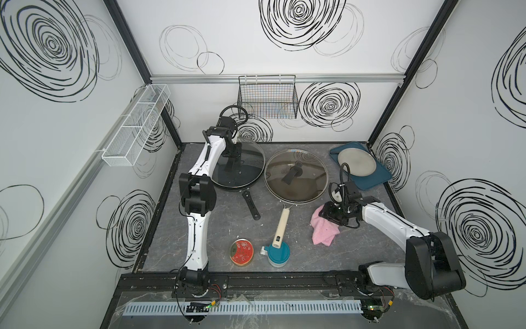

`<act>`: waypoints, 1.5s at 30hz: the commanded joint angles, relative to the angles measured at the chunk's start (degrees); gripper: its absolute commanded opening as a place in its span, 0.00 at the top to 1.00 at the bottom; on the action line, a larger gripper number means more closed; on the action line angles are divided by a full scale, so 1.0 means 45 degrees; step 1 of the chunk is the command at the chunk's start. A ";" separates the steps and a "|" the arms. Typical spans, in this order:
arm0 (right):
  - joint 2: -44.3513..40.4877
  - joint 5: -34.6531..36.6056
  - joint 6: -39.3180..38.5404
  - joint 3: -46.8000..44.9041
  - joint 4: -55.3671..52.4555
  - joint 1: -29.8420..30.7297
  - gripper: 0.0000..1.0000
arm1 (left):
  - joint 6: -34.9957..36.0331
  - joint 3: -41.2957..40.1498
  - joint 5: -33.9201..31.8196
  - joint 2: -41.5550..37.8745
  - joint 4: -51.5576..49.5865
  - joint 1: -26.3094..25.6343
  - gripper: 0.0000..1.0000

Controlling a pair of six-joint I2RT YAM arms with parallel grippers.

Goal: Wipe the pot lid with a cloth
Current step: Place the pot lid on the cooking pot.

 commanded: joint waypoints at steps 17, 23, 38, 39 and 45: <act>0.0090 -0.0175 0.0223 0.0006 0.0206 -0.0069 0.49 | -0.0369 0.0280 0.0343 -0.0457 0.0759 0.0409 0.95; 0.0056 -0.0229 0.0233 0.0006 0.0212 -0.0058 0.49 | -0.0387 0.0290 0.0617 -0.0407 0.0584 0.0429 0.95; -0.0206 -0.0337 0.0291 -0.0075 0.0280 -0.0054 0.49 | -0.0446 0.0328 0.0833 -0.0399 0.0099 0.0546 0.85; -0.0225 -0.0353 0.0302 -0.0092 0.0263 -0.0055 0.49 | -0.0430 0.0320 0.0842 -0.0370 0.0071 0.0546 0.85; -0.0346 -0.0370 0.0327 -0.0131 0.0284 -0.0054 0.49 | -0.0442 0.0320 0.0806 -0.0260 -0.0058 0.0546 0.81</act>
